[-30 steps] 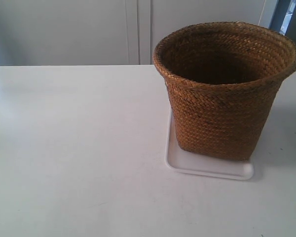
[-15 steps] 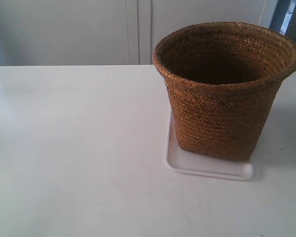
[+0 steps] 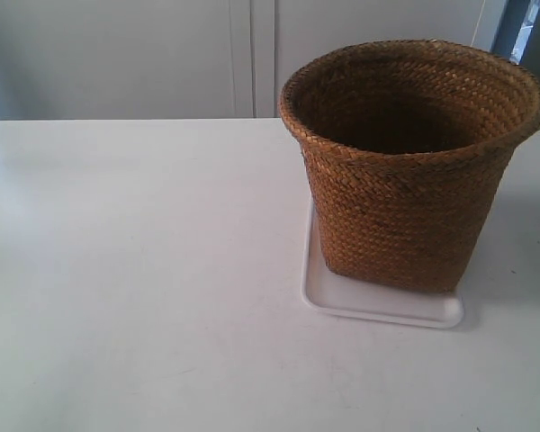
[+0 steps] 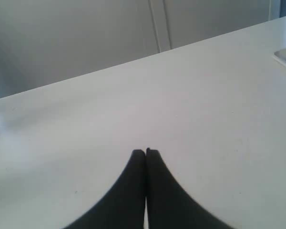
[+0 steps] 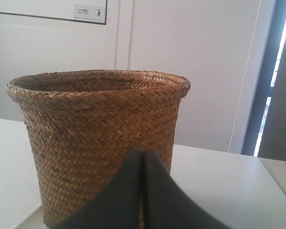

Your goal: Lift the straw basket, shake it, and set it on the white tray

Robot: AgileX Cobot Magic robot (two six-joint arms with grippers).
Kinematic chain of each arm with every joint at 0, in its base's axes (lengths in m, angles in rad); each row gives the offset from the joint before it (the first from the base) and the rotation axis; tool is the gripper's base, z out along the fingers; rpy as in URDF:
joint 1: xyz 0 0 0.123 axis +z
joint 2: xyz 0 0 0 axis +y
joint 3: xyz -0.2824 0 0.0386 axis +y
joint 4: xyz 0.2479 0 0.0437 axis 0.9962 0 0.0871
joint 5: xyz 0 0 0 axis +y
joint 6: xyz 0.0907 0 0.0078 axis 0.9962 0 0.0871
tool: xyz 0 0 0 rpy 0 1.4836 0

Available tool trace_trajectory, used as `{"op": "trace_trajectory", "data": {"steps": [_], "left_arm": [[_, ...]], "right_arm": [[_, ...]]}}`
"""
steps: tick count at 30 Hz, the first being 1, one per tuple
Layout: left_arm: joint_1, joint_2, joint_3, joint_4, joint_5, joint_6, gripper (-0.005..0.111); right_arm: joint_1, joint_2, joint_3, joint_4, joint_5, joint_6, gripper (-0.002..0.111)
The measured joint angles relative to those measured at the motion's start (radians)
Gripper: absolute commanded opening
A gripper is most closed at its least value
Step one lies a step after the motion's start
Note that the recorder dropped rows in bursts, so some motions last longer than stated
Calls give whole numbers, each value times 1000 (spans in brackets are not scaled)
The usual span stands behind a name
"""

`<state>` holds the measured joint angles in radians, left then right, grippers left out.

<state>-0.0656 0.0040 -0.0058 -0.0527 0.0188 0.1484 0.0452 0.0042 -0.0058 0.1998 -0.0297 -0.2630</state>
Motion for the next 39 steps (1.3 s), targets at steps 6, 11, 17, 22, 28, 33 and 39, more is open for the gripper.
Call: {"op": "trace_trajectory", "data": {"steps": [6,11,17,22,28,33,39], "left_arm": [[20,0,0,154,0,-148,0],[20,0,0,156,0,-148,0],[20,0,0,156,0,-148,0],[20,0,0,156,0,-148,0],[20,0,0,156,0,-148,0],[20,0,0,156,0,-148,0],[20,0,0,156,0,-148,0]], "right_arm": [[0,0,0,0,0,0,1],[0,0,0,0,0,0,1],[0,0,0,0,0,0,1],[0,0,0,0,0,0,1],[0,0,0,0,0,0,1],[0,0,0,0,0,0,1],[0,0,0,0,0,0,1]]}}
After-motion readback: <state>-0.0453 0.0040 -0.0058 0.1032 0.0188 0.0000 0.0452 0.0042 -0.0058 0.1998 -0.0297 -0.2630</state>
